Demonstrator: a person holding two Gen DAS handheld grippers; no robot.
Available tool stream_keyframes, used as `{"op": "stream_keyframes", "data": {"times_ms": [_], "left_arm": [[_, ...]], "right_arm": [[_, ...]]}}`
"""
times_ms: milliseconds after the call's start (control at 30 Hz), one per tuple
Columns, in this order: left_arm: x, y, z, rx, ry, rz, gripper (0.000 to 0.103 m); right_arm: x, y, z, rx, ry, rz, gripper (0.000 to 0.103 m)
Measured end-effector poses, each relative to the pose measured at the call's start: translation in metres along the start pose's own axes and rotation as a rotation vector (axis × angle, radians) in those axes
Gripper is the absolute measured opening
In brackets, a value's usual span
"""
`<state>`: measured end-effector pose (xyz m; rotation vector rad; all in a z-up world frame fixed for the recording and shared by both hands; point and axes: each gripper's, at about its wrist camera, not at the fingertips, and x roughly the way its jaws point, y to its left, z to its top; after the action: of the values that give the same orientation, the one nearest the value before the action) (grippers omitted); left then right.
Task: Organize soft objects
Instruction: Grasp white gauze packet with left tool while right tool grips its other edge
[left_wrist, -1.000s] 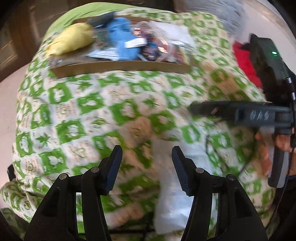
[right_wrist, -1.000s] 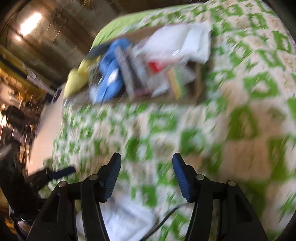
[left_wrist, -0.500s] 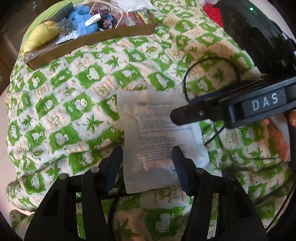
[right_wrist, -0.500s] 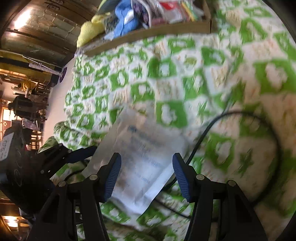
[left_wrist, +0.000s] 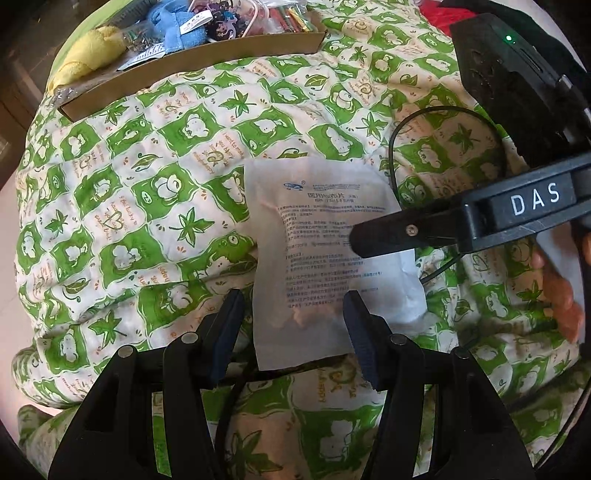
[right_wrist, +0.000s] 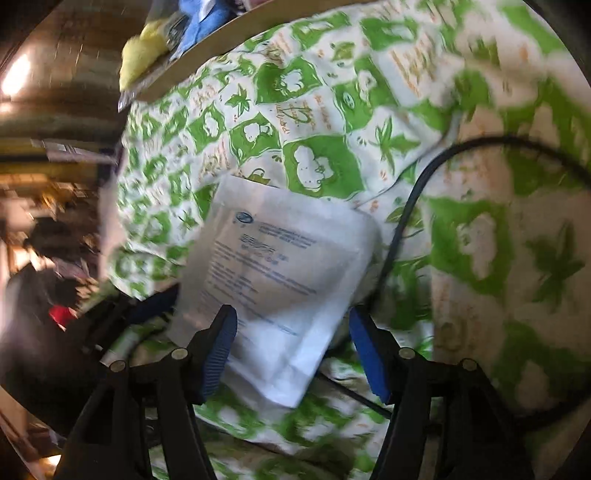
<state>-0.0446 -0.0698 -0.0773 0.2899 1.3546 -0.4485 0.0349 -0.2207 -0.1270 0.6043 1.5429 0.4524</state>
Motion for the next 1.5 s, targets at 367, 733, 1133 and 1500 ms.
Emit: {"op": "stream_keyframes", "data": {"times_ms": [367,733,1133,1500], "left_arm": [[0.007,-0.002,0.028,-0.024,-0.015,-0.012,0.055],[0.012,0.020,0.108,-0.013,-0.025,0.051,0.055],[0.044,0.075,0.114,-0.244,-0.025,-0.184,0.055],[-0.006,0.097,0.107,-0.283,-0.227,-0.065,0.055]], "right_arm": [[-0.003,0.025,0.012,-0.113,-0.133,-0.071,0.047],[-0.032,0.040,0.055,-0.232,-0.336,-0.148,0.020],[-0.017,0.003,0.088,-0.121,-0.342,-0.077,0.019],[-0.019,-0.006,0.082,-0.092,-0.334,-0.056,0.043]]}}
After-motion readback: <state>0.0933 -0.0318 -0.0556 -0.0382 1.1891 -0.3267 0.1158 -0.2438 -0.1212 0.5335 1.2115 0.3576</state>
